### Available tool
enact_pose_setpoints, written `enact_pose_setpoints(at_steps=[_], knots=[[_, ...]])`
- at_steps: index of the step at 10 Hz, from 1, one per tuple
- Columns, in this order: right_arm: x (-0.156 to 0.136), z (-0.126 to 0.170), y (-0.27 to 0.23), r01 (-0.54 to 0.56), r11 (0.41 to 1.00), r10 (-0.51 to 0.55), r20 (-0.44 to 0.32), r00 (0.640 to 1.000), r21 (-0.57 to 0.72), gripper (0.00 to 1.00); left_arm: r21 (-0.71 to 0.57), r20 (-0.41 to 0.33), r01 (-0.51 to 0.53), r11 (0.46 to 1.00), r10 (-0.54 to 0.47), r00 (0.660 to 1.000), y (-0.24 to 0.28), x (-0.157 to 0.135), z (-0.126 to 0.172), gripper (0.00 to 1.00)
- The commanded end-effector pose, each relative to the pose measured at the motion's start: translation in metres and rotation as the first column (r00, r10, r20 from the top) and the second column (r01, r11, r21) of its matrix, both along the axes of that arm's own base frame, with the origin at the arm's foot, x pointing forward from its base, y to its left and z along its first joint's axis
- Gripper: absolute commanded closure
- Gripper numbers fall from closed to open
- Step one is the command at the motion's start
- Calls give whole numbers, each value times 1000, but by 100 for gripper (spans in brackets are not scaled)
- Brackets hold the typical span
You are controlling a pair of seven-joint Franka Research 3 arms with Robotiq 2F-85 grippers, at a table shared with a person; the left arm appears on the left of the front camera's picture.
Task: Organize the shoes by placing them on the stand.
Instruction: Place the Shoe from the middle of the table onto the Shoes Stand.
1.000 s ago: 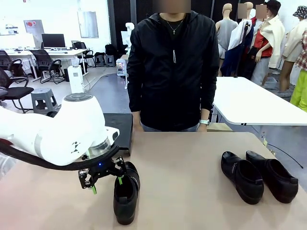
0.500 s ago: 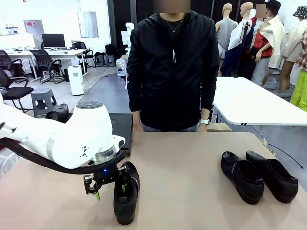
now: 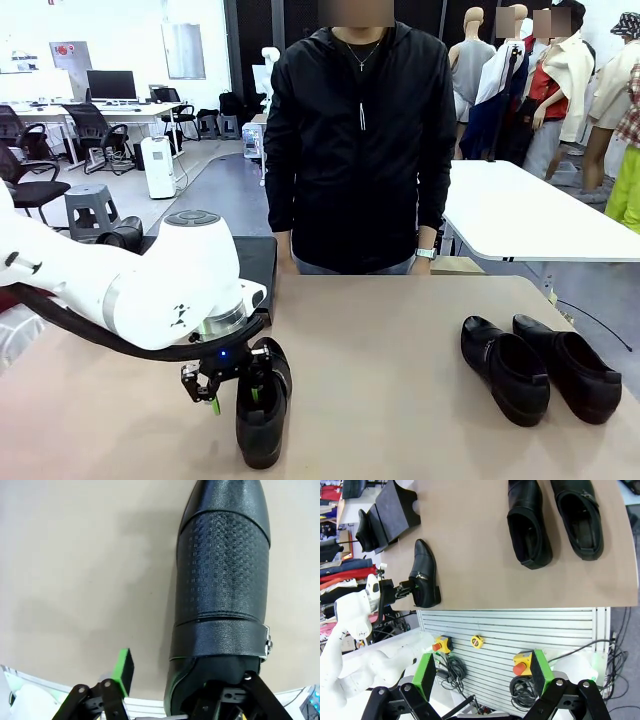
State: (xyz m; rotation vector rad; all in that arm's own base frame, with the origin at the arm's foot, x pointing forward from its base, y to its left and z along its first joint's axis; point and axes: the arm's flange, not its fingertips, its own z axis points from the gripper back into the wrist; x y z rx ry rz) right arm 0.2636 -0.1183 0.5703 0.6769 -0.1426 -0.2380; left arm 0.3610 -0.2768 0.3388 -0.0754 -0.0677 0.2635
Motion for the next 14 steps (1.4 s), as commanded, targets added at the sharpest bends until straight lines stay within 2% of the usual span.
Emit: enact_pose_setpoints(at_steps=[1, 4, 6, 7, 8, 9, 10, 11, 12, 13, 14], knots=[[-1, 4, 1, 11, 1000, -10, -7, 1000, 18, 0, 9, 39, 10, 1000, -10, 999, -1, 1, 0, 100], [-1, 4, 1, 11, 1000, -10, -7, 1000, 18, 0, 9, 56, 18, 1000, -19, 998, -1, -1, 2, 100], [-1, 4, 1, 11, 1000, -10, -7, 1000, 18, 0, 15, 42, 36, 999, -36, 998, -4, 3, 5, 100], [-1, 4, 1, 11, 1000, -10, -7, 1000, 18, 0, 33, 57, 59, 998, -61, 997, -5, 2, 11, 100], [-1, 4, 1, 11, 1000, -10, -7, 1000, 18, 0, 52, 25, 127, 991, -128, 991, -4, 2, 16, 100], [-1, 4, 1, 11, 1000, -10, -7, 1000, 18, 0, 50, 24, 149, 988, -151, 988, -1, 3, 23, 100], [-1, 4, 1, 11, 1000, -10, -7, 1000, 18, 0, 40, 50, 195, 980, -196, 979, 3, -1, 35, 100], [-1, 4, 1, 11, 1000, -10, -7, 1000, 18, 0, 13, 103, 312, 950, -311, 945, 9, -11, 58, 100], [-1, 4, 1, 11, 1000, -10, -7, 1000, 18, 0, 18, 151, 455, 890, -452, 879, 15, -27, 82, 100], [-1, 4, 1, 11, 1000, -10, -7, 1000, 18, 0, 71, 177, 597, 799, -599, 781, 23, -47, 102, 100], [-1, 4, 1, 11, 1000, -10, -7, 1000, 18, 0, 121, 223, 624, 772, -634, 741, 32, -68, 118, 100]])
